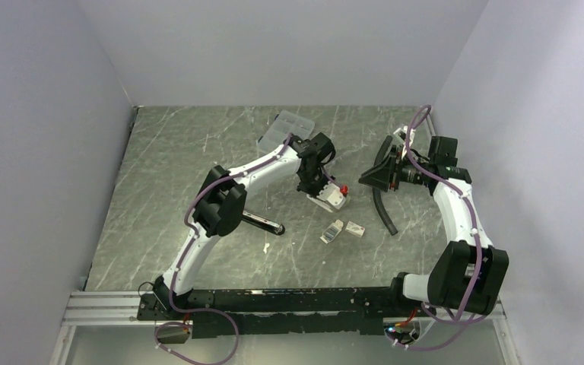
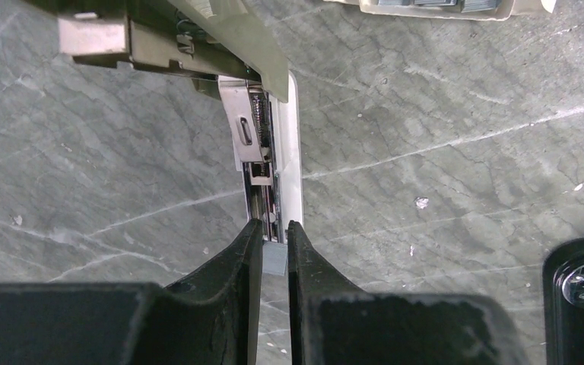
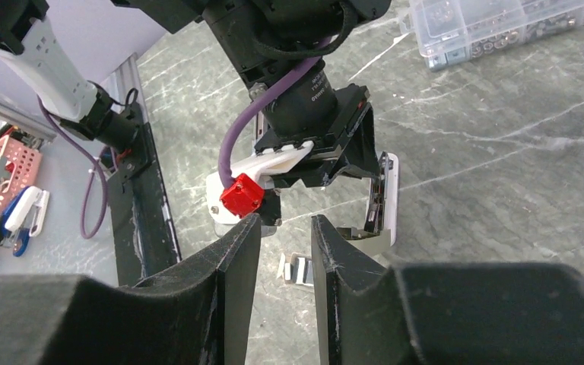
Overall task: Load the staples into the stapler
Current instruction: Install the staple into the stapler.
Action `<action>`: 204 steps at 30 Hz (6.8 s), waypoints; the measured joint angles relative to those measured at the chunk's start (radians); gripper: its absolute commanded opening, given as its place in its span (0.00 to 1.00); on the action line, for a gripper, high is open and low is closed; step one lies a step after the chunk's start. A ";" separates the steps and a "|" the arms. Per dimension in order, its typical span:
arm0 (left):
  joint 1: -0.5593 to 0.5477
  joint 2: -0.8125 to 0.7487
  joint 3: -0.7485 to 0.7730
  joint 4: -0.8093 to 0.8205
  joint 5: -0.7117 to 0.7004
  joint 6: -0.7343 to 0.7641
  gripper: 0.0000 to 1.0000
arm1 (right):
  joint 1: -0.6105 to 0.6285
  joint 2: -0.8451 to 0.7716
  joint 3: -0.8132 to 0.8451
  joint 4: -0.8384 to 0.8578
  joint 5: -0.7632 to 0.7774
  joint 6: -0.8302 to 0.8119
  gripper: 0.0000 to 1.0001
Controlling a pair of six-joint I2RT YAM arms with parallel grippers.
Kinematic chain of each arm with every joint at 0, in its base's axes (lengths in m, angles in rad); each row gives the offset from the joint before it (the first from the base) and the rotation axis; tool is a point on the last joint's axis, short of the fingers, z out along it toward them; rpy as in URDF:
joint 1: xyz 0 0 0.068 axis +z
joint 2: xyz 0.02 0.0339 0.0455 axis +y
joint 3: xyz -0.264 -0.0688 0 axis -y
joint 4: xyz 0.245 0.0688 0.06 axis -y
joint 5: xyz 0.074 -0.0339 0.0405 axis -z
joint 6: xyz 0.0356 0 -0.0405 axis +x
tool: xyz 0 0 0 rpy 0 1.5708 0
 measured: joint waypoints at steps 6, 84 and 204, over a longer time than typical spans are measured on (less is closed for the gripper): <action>-0.009 0.000 0.038 -0.042 -0.025 0.018 0.17 | 0.000 0.012 0.000 -0.006 0.000 -0.006 0.34; 0.176 0.081 0.195 -0.127 0.573 -0.036 0.11 | 0.000 0.075 0.032 -0.108 -0.002 -0.114 0.33; 0.176 0.125 0.106 -0.087 0.566 0.124 0.08 | 0.000 0.095 0.034 -0.124 0.000 -0.136 0.31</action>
